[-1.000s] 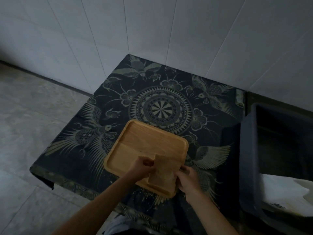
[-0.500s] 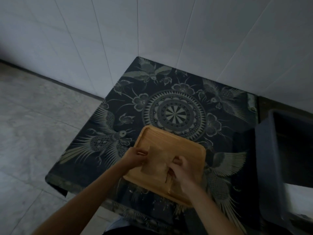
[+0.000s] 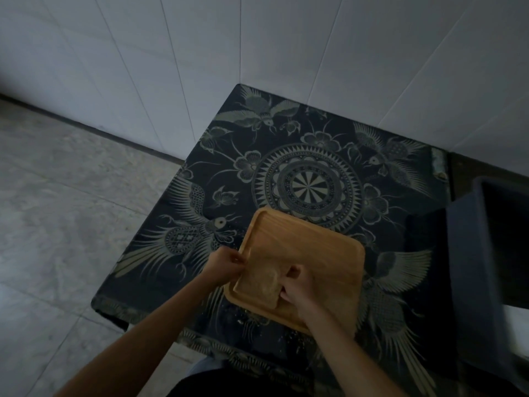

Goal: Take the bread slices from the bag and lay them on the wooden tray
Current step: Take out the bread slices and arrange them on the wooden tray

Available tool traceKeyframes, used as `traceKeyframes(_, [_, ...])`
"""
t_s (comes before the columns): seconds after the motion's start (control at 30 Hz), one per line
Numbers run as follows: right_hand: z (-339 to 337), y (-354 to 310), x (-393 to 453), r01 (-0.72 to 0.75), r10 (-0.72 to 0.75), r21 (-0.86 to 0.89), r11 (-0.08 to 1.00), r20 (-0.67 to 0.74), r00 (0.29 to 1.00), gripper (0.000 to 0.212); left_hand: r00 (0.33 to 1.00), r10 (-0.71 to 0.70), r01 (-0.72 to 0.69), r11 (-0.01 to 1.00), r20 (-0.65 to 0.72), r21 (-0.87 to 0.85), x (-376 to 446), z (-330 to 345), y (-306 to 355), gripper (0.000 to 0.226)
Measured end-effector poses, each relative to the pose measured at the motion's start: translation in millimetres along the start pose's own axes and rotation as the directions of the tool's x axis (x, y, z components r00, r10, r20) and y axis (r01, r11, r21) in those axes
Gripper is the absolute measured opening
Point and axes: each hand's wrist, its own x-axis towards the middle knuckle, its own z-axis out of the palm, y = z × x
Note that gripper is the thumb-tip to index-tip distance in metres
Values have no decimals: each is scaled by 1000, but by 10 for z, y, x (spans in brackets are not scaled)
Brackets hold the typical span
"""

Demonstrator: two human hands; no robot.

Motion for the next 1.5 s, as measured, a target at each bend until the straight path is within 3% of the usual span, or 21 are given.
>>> traceKeyframes(0.17, [6, 48, 8, 54, -55, -70, 996, -15, 998, 49, 999, 37, -37, 998, 4, 58, 5, -5, -13, 9])
traceKeyframes(0.3, [-9, 98, -6, 99, -102, -103, 990, -20, 995, 42, 998, 56, -57, 996, 20, 70, -18, 6, -45, 11])
traceKeyframes(0.5, [-73, 73, -96, 108, -104, -46, 993, 73, 992, 43, 998, 55, -53, 995, -20, 88, -82, 35, -21, 18])
traceKeyframes(0.67, [-311, -77, -243, 89, -95, 46, 995, 138, 986, 63, 989, 116, -98, 977, -89, 192, -181, 90, 132, 22])
traceKeyframes(0.83, [-966, -238, -342, 293, -291, -35, 955, 62, 955, 14, 973, 224, -216, 969, -61, 120, -215, 341, 464, 20])
traceKeyframes(0.93, [-1328, -186, -364, 288, -291, -63, 956, -60, 955, 6, 967, 254, -255, 964, 29, 76, -238, 584, 683, 19])
traceKeyframes(1.07, [-1613, 51, -368, 232, -239, -70, 970, -122, 963, 15, 966, 226, -233, 972, 124, 44, -292, 940, 822, 22])
traceKeyframes(1.2, [-1707, 230, -388, 196, -206, -70, 978, -186, 961, 29, 965, 136, -119, 989, 223, -89, -318, 1189, 820, 23])
traceKeyframes(1.3, [-1712, 343, -377, 129, -134, -47, 991, -133, 982, 33, 970, 78, -45, 988, 230, -146, -319, 1288, 803, 25])
traceKeyframes(1.4, [-1693, 434, -378, 81, -81, -11, 997, -64, 995, 8, 971, 45, -5, 986, 236, -168, -311, 1332, 801, 28])
traceKeyframes(1.5, [-1673, 514, -357, 92, -91, 13, 996, -49, 995, 4, 974, -3, 53, 976, 228, -213, -305, 1368, 788, 24])
